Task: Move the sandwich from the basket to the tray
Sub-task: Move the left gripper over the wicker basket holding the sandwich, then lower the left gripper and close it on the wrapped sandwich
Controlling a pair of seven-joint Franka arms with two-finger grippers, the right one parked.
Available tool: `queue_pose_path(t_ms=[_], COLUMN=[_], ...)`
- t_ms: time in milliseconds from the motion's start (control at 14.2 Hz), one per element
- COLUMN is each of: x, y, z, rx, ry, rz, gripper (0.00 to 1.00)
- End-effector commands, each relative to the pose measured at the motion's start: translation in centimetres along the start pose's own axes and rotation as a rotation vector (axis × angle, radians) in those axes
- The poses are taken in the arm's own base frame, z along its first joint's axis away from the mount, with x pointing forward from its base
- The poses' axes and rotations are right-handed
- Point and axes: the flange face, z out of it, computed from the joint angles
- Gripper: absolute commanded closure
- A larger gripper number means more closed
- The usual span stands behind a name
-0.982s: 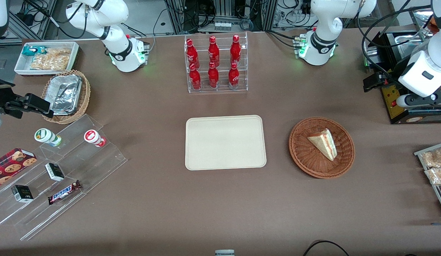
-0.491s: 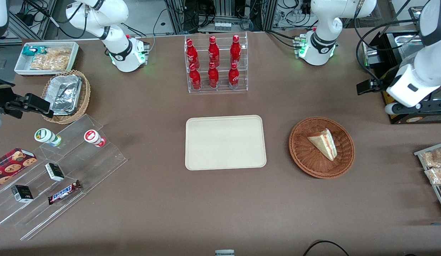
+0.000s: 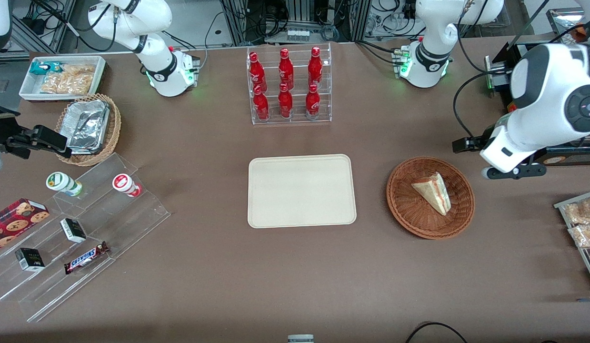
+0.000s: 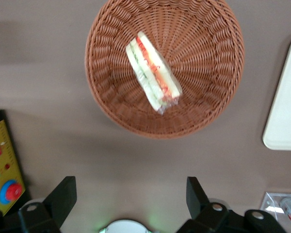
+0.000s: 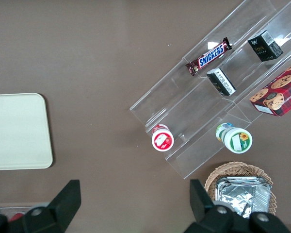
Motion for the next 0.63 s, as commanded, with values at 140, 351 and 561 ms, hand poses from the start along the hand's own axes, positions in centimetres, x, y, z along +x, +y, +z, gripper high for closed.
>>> queue_pose_path(t_ms=[140,351,561], x=[-0.6,-0.8,-0.5], y=[0.6,2.2,2.9], z=[6.5,9.2,9.9], rx=[-0.017,-0.036,-0.070], ry=[0.098,0.159,0.200], rz=[-0.042,-0.173,-0.370], gripper=[0.00,0.00,0.00])
